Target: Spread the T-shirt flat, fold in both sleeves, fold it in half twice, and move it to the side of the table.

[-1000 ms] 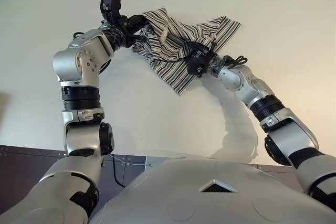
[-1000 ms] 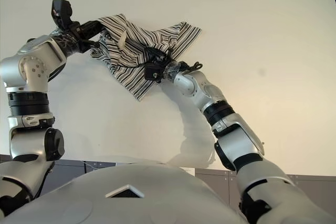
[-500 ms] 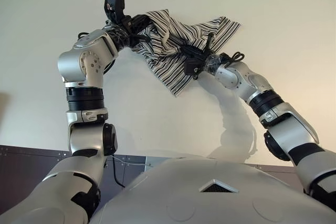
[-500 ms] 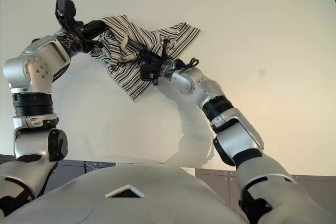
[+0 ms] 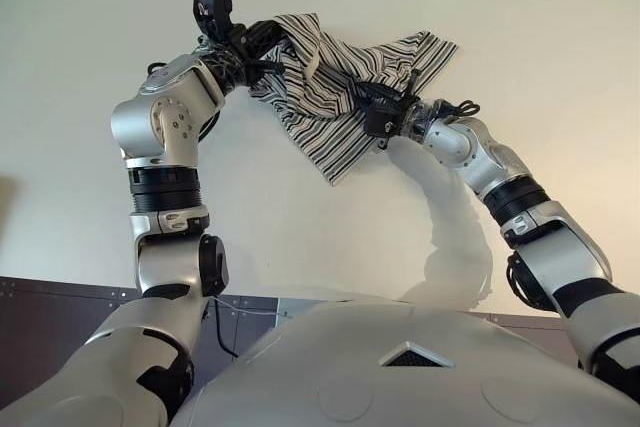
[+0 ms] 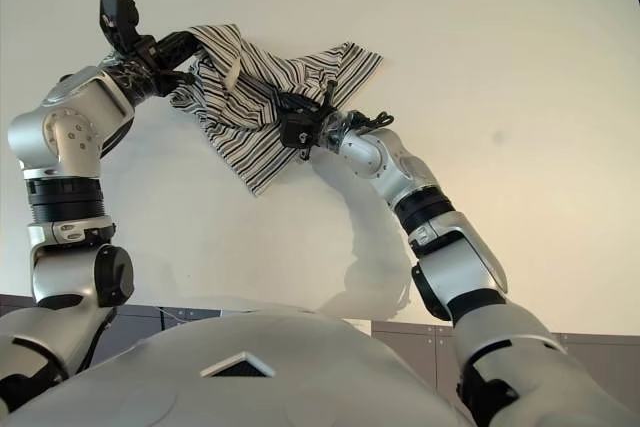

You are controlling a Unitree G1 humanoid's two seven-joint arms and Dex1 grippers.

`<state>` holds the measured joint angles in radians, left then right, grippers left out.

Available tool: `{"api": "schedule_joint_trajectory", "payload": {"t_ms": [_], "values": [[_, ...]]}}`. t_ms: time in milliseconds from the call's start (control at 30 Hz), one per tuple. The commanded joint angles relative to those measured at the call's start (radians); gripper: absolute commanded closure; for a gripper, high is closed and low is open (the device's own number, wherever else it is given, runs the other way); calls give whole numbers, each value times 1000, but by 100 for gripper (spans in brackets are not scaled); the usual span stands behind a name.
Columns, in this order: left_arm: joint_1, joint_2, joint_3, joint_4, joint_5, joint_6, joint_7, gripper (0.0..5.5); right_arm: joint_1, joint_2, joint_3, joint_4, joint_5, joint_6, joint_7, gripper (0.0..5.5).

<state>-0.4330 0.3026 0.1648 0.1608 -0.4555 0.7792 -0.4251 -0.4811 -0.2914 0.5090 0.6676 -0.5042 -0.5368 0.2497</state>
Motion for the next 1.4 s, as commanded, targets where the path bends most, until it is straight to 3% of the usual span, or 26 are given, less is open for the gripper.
{"api": "schedule_joint_trajectory", "payload": {"t_ms": [33, 133, 300, 633, 933, 1033, 1233, 1400], "values": [[12, -6, 9, -11, 1, -3, 14, 540, 16, -1, -1, -48, 10, -2, 35, 367], [8, -8, 12, -6, 1, -7, 15, 540, 25, 5, 16, -60, -9, -2, 45, 309], [-2, -13, 7, 7, 5, -13, 14, 540, 3, 27, 49, 14, -57, -6, 16, 309], [-2, -15, 11, 0, -4, -11, 5, 540, -83, 45, -13, 164, -1, -50, -22, 309], [30, -34, 17, -43, -17, 4, 23, 540, -130, 21, -142, 122, 296, 31, 369, 309], [9, -46, 46, -61, -40, 7, 42, 540, -195, 28, -164, 160, 303, 82, 396, 309], [-24, -51, 64, -78, -56, 3, 69, 540, -220, -22, -119, 190, 253, 30, 485, 309], [-25, -41, 63, -66, -46, -7, 66, 540, -239, -161, 80, 147, -98, -318, 329, 309]]}}
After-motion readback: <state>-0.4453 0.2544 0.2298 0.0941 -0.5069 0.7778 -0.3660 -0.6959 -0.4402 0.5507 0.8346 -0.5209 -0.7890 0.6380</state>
